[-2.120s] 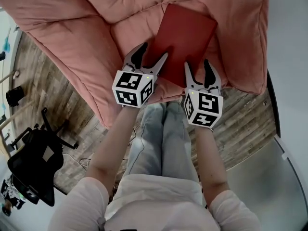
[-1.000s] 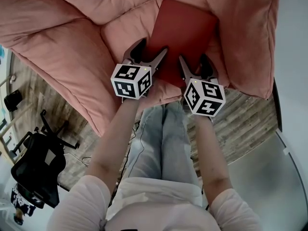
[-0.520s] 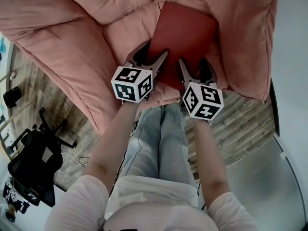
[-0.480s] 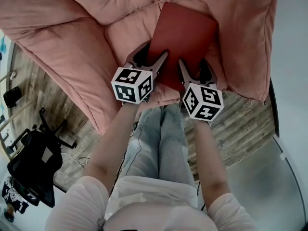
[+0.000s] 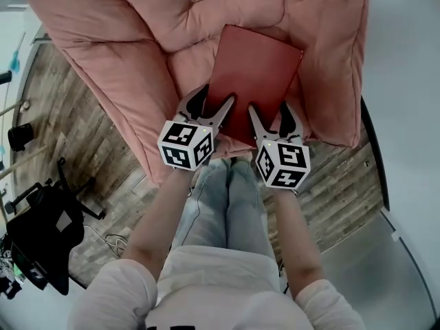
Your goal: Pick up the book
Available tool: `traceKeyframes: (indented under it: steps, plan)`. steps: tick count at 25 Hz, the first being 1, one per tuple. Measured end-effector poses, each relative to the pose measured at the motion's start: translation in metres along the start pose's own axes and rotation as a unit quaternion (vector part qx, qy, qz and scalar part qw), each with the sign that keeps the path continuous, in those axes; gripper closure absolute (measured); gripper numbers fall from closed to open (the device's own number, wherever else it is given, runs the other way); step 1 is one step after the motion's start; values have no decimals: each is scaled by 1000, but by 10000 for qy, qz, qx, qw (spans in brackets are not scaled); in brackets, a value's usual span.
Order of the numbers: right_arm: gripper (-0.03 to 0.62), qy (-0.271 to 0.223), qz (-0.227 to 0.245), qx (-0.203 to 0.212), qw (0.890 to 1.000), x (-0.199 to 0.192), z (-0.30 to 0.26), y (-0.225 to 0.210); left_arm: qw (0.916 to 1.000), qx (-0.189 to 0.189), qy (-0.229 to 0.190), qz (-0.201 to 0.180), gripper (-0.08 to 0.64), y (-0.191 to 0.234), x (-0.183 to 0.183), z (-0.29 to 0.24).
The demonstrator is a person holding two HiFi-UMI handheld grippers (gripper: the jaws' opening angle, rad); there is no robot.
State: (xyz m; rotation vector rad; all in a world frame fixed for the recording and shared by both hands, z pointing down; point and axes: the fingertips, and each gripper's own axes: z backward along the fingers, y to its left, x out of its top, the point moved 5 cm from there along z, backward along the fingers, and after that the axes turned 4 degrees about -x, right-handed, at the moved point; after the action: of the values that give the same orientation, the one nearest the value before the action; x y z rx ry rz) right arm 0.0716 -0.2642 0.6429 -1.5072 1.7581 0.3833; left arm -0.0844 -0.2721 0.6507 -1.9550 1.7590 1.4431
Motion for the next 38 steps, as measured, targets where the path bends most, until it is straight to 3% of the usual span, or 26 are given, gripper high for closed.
traceKeyframes:
  steps: [18, 38]
  plan:
    - [255, -637, 209, 276, 9974, 106, 92, 50, 9964, 126, -696, -461, 299, -63, 108, 94]
    - [255, -1292, 345, 553, 9895, 184, 167, 85, 9878, 82, -1376, -722, 298, -117, 189, 170]
